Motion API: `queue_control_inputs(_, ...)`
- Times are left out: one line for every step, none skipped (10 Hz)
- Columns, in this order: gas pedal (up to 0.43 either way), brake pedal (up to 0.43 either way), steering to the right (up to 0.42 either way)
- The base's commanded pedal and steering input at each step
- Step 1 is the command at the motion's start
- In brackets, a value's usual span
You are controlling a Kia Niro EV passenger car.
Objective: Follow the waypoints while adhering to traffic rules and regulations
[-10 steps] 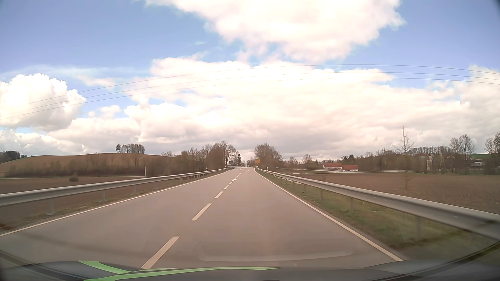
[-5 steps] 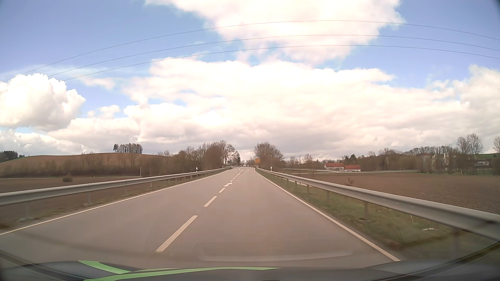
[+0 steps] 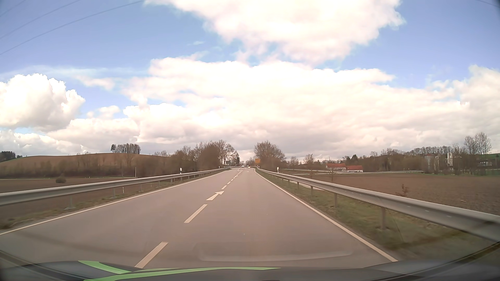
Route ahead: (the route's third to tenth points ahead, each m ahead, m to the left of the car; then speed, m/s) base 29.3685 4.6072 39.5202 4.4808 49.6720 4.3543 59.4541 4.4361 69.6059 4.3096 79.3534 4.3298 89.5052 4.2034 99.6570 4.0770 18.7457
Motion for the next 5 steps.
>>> queue_control_inputs(0.197, 0.000, 0.000)
queue_control_inputs(0.197, 0.000, 0.000)
queue_control_inputs(0.197, 0.000, 0.000)
queue_control_inputs(0.197, 0.000, -0.001)
queue_control_inputs(0.197, 0.000, -0.002)
